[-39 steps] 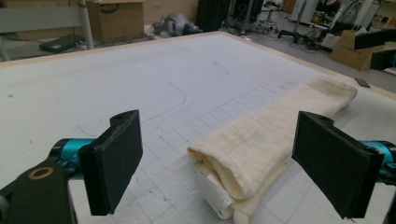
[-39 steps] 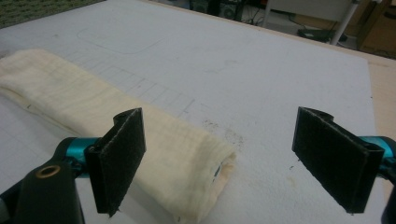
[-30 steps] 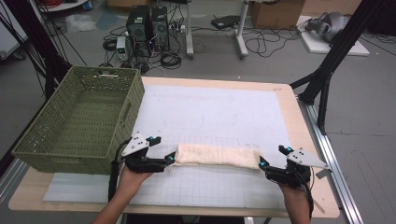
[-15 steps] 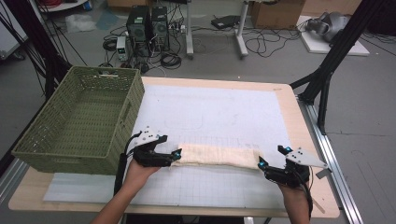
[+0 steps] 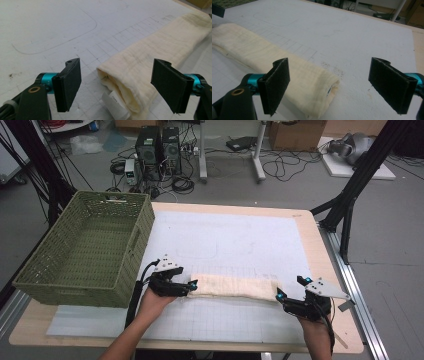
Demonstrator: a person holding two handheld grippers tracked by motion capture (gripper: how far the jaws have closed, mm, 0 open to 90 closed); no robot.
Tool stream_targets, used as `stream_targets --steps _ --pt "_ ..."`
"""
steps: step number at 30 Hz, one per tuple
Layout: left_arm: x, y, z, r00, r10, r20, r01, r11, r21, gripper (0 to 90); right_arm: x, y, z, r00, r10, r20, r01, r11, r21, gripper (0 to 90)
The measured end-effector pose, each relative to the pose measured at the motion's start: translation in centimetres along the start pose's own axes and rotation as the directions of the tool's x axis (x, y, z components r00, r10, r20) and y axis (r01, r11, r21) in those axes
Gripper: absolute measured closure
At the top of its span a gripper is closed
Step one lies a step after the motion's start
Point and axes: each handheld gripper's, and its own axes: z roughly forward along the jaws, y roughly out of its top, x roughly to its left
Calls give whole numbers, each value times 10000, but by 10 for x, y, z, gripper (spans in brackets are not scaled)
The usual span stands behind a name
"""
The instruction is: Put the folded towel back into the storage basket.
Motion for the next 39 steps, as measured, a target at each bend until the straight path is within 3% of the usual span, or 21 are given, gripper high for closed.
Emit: stream_targets --steps 8,13,16,23,24,26,27,31,32,36,39 --pt "-2 -2 12 9995 -33 -300 52 9980 626 276 1 0 1 10000 6 -24 -6 10000 73 160" --pt "-10 -3 18 9969 745 -247 -706 9887 1322 304 0 0 1 10000 -43 -40 44 10000 58 160" --pt "-14 -4 21 9943 1022 -309 -958 9818 1640 334 0 0 1 10000 -63 -18 63 9999 83 160" --pt "-17 -4 22 9944 1008 -318 -933 9784 1842 407 0 0 2 10000 -7 12 7 9999 140 166" --pt "-18 -4 22 9949 963 -292 -896 9797 1791 462 0 0 2 10000 -35 9 34 9998 170 166" --pt "-20 -4 22 9947 1031 -44 -1006 9784 1806 505 0 0 2 10000 -39 9 39 9998 172 166" --pt "-20 -4 22 9950 997 48 -989 9784 1815 576 1 0 2 10000 -13 -3 13 9999 166 165" --pt "-19 -4 22 9973 684 266 -721 9803 1841 630 1 0 2 10000 -45 6 45 9998 188 166" --pt "-19 -4 22 9967 705 409 -769 9798 1845 694 0 0 2 10000 1 -1 -1 9999 172 165" --pt "-21 -4 22 9939 883 665 -989 9790 1780 768 0 0 2 10000 18 10 -19 9998 177 166" --pt "-21 -4 22 9940 779 762 -900 9809 1725 800 0 0 2 10000 50 3 -50 9998 190 165"
